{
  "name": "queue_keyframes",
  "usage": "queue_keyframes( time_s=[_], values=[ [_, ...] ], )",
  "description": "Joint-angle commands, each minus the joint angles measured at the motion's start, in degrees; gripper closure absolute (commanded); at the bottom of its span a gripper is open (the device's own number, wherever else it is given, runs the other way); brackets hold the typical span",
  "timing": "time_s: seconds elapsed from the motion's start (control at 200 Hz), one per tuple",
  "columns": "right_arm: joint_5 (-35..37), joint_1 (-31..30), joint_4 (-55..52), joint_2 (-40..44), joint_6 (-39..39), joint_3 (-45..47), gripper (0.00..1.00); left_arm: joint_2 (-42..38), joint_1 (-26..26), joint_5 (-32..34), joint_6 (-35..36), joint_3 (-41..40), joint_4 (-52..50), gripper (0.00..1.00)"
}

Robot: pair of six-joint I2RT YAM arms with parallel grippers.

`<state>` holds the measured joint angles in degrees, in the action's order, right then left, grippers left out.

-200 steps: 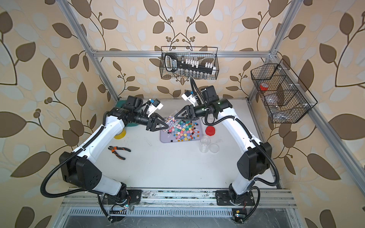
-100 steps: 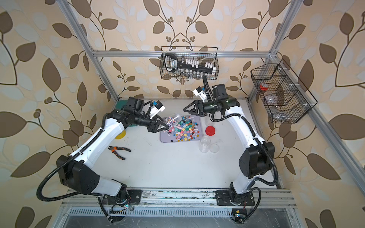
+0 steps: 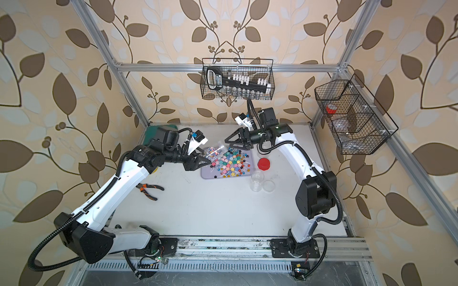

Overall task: Pour the candies out of the jar
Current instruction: Unscrew the lid from the jar.

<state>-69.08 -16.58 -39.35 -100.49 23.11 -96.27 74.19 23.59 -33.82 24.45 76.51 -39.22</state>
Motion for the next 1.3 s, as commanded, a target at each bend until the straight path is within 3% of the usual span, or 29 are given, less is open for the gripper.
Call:
queue_keyframes(
  time_s=[0.0,0.17,0.435,0.905,1.295],
  values=[
    [-2.55,-0.82,0.24,-0.32,-1.25,-0.79,0.27,-0.93,0.40,-0.48,1.65,0.77,1.63,0.49],
    [-1.82,-1.81,0.09,-0.41,-1.52,-1.29,0.27,-0.30,0.66,-0.71,1.77,1.21,1.08,0.49],
    [-0.15,-2.38,-1.06,-0.28,-3.45,-2.20,0.42,0.67,0.75,-0.80,1.77,2.04,0.05,0.49],
    [1.12,-3.81,-4.21,-1.86,-5.79,-4.18,0.37,1.82,1.01,-0.81,1.59,3.03,-0.51,0.49],
    [3.40,-3.79,-4.81,-1.55,-7.14,-5.23,0.51,2.03,1.01,-0.45,1.58,3.13,-0.80,0.49]
  ],
)
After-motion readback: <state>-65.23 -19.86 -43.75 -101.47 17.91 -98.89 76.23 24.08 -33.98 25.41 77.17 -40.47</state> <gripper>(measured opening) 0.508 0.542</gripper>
